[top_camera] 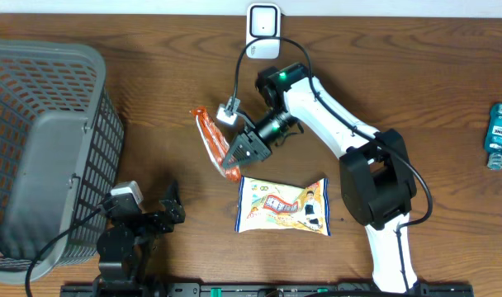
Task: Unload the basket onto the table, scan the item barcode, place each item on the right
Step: 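Carry the candy bar to the scanner and hold it over the window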
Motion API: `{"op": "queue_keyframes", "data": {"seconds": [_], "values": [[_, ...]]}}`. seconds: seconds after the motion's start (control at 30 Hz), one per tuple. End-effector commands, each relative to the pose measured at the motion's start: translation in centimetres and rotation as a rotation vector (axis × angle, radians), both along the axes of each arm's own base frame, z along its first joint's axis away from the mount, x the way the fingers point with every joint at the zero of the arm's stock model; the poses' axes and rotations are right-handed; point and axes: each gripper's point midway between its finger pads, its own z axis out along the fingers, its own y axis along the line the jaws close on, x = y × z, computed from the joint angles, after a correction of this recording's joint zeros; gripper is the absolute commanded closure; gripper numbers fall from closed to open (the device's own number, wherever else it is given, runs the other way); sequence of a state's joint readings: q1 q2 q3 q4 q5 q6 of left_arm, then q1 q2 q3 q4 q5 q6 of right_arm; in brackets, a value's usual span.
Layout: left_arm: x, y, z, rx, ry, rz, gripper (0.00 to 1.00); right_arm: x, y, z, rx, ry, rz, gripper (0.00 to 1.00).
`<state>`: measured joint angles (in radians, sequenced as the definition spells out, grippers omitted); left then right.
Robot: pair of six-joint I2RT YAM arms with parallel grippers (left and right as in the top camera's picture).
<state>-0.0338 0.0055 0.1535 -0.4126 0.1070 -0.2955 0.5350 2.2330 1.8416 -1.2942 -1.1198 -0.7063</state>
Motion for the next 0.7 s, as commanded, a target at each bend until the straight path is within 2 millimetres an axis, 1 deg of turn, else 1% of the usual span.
{"op": "queue_keyframes", "data": {"seconds": [0.0, 0.03, 0.1, 0.2, 0.37, 0.43, 0.53, 0.67], "values": [[0.0, -0.1, -0.2, -0.012, 0.004, -0.002, 0.02, 5.6, -2.0, -4.3, -0.371, -0.099, -0.226, 0.99], [0.0, -0.1, -0.2, -0.012, 0.004, -0.002, 0.02, 7.2, -2.0, -4.5, -0.389, -0.171, -0.260, 0.99], [0.0, -0.1, -0.2, -0.012, 0.004, -0.002, 0.02, 9.7, -1.8, -4.4, -0.394, -0.285, -0.302, 0.99], [0.0, -0.1, -0.2, -0.012, 0.004, -0.002, 0.02, 13.4, -2.3, -4.2, -0.449, -0.422, -0.409, 0.99], [0.0, -0.1, -0.2, -0.012, 0.004, -0.002, 0.02, 18.3, -3.6, -3.7, -0.519, -0.637, -0.530, 0.99], [0.0, -0.1, -0.2, -0.012, 0.004, -0.002, 0.02, 20.4, -4.4, -3.1, -0.549, -0.721, -0.590, 0.99], [0.0, -0.1, -0.2, -0.012, 0.004, -0.002, 0.02, 23.5, -5.7, -1.6, -0.554, -0.839, -0.663, 0.99], [0.0, -0.1, -0.2, -0.012, 0.004, -0.002, 0.02, 26.7, -7.2, -0.1, -0.542, -0.971, -0.716, 0.99]]}}
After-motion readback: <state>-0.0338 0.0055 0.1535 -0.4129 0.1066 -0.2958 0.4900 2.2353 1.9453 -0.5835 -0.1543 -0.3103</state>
